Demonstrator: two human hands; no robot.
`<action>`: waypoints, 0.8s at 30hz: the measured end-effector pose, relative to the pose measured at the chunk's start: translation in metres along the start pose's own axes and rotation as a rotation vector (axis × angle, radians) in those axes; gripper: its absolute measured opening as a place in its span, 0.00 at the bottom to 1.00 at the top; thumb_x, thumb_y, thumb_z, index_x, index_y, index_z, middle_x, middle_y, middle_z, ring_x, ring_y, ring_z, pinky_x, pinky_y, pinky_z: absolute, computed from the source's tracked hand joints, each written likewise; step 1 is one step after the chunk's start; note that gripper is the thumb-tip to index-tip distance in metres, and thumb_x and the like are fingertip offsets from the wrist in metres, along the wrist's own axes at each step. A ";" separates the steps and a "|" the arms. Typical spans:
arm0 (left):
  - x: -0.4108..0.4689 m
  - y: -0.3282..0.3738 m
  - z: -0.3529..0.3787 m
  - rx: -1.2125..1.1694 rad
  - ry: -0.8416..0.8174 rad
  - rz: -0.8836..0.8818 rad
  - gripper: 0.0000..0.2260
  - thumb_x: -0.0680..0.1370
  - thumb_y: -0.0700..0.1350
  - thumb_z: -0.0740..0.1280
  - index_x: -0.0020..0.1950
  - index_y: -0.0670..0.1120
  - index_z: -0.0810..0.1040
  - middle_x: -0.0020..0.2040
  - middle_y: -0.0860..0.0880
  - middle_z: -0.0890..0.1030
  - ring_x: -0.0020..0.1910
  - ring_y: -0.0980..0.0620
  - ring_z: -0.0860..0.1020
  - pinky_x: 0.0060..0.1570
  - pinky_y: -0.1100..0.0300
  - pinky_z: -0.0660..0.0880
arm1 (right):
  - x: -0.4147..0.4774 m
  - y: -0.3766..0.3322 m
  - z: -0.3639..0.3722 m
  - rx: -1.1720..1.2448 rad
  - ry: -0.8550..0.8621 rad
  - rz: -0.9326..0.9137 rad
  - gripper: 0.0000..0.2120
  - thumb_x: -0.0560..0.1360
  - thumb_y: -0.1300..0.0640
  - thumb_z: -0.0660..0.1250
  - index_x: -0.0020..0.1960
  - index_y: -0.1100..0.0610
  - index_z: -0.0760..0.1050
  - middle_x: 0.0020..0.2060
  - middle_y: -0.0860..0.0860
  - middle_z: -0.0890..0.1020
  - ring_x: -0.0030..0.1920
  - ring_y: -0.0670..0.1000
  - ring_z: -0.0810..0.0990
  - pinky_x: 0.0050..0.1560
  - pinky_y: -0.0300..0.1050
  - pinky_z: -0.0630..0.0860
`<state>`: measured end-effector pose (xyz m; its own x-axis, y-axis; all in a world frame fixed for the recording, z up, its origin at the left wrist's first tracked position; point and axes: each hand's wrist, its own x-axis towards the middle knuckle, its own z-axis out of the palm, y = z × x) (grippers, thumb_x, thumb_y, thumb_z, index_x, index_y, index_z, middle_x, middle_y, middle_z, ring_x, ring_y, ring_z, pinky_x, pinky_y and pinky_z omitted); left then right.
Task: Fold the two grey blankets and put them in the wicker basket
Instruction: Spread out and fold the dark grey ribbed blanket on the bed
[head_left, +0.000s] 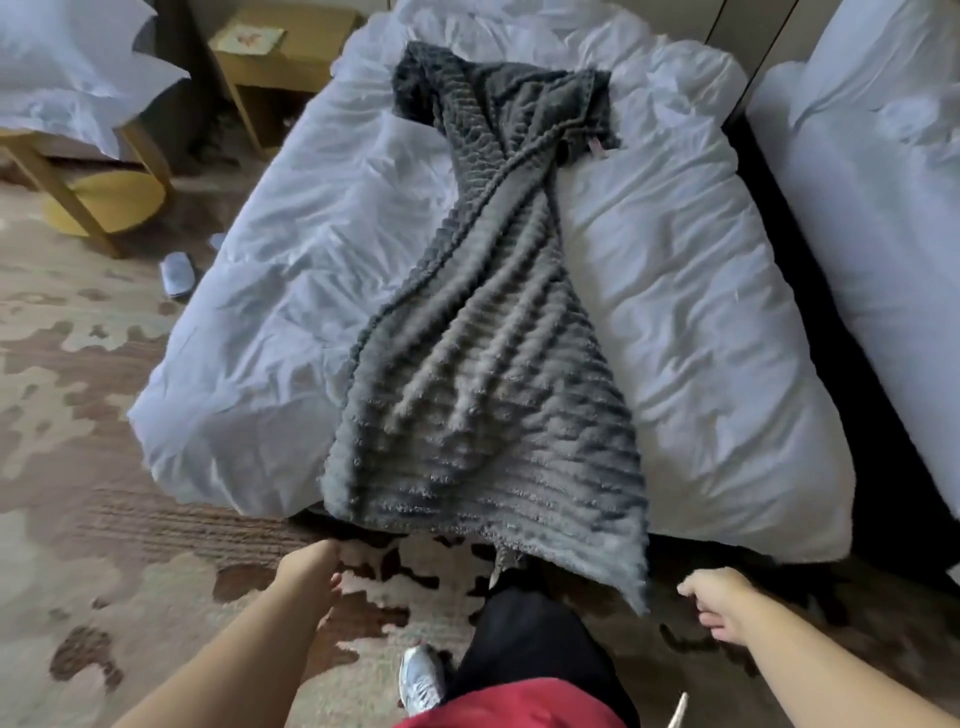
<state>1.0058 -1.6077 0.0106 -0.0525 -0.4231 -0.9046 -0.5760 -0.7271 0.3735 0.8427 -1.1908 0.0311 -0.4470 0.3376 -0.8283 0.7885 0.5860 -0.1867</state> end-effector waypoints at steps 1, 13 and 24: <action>0.001 0.009 0.005 0.018 0.002 0.019 0.17 0.73 0.31 0.64 0.62 0.36 0.73 0.47 0.42 0.77 0.43 0.46 0.77 0.41 0.56 0.71 | 0.005 -0.014 -0.001 -0.006 -0.015 -0.009 0.10 0.73 0.65 0.65 0.36 0.59 0.68 0.27 0.55 0.65 0.24 0.50 0.61 0.29 0.40 0.62; 0.033 0.163 0.134 0.311 0.045 0.330 0.12 0.77 0.36 0.57 0.57 0.34 0.74 0.28 0.46 0.71 0.25 0.49 0.67 0.27 0.62 0.64 | 0.062 -0.227 -0.016 0.122 -0.140 -0.130 0.07 0.80 0.61 0.59 0.54 0.62 0.73 0.44 0.59 0.79 0.44 0.57 0.79 0.56 0.52 0.75; 0.057 0.276 0.204 0.494 0.135 0.451 0.09 0.75 0.40 0.61 0.53 0.46 0.77 0.32 0.45 0.78 0.30 0.47 0.74 0.34 0.57 0.72 | 0.105 -0.380 -0.018 0.032 -0.195 -0.089 0.07 0.79 0.60 0.61 0.54 0.62 0.73 0.40 0.56 0.77 0.37 0.54 0.75 0.44 0.46 0.71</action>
<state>0.6772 -1.7223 0.0202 -0.2908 -0.7140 -0.6369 -0.8281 -0.1456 0.5414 0.4886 -1.3652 0.0246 -0.4278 0.1344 -0.8938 0.7637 0.5826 -0.2780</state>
